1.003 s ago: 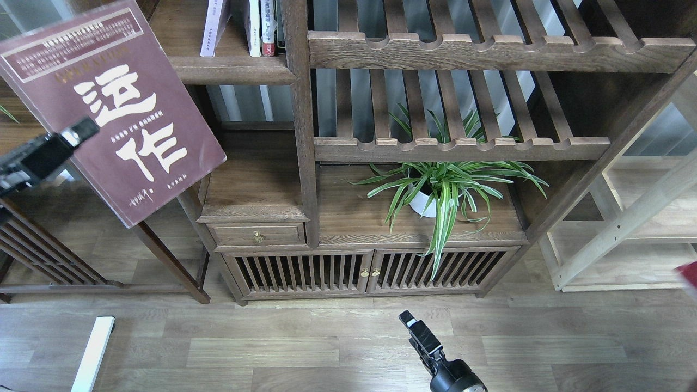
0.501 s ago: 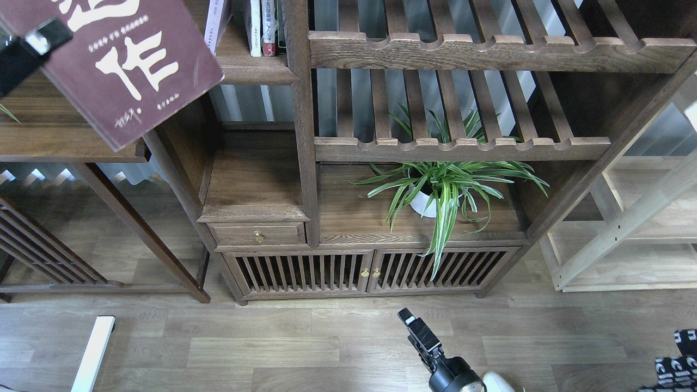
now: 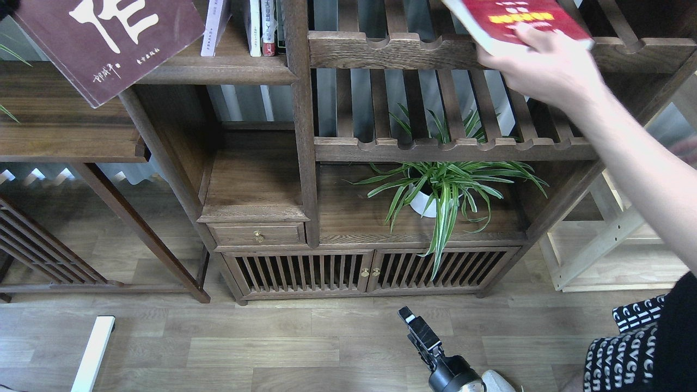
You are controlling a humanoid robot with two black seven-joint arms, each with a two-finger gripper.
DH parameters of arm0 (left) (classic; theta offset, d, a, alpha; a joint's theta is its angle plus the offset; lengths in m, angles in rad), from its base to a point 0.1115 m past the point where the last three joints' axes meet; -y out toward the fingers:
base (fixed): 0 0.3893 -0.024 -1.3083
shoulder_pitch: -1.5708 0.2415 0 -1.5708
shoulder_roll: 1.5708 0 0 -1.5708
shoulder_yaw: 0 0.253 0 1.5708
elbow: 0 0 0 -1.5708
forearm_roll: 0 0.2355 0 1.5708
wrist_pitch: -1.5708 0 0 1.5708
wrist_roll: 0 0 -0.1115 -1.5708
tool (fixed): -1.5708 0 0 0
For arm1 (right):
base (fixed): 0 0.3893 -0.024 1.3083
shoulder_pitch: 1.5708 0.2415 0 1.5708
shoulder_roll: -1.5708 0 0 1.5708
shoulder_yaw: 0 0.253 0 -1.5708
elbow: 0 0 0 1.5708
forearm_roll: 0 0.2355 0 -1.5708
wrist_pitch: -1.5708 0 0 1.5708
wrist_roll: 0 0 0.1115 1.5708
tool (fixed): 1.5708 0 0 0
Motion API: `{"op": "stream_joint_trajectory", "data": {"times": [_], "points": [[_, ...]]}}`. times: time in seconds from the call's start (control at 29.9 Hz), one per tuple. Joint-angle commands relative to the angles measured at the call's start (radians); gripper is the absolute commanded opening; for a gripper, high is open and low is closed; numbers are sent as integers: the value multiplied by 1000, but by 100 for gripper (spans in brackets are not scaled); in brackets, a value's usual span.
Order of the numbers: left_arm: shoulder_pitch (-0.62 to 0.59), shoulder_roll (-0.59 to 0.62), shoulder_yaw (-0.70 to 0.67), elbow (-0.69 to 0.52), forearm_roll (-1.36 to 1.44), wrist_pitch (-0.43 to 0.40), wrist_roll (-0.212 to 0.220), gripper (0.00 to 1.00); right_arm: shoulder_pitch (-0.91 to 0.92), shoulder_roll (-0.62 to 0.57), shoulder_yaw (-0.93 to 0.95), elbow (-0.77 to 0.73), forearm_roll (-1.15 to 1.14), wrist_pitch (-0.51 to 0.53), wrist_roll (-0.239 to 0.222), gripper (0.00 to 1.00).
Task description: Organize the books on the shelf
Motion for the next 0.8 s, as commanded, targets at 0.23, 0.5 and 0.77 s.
{"op": "stream_joint_trajectory", "data": {"times": [0.23,0.5,0.77], "points": [[-74,-13,52,30,-15,0,0,2,-1,0,0,2,2,0,0,99],[-126,-16,67,110,-15,0,0,1,1,0,0,3,2,0,0,99],[-161,-69,75,131,-15,88,0,1,4,0,-15,15,5,0,-1,99]]}}
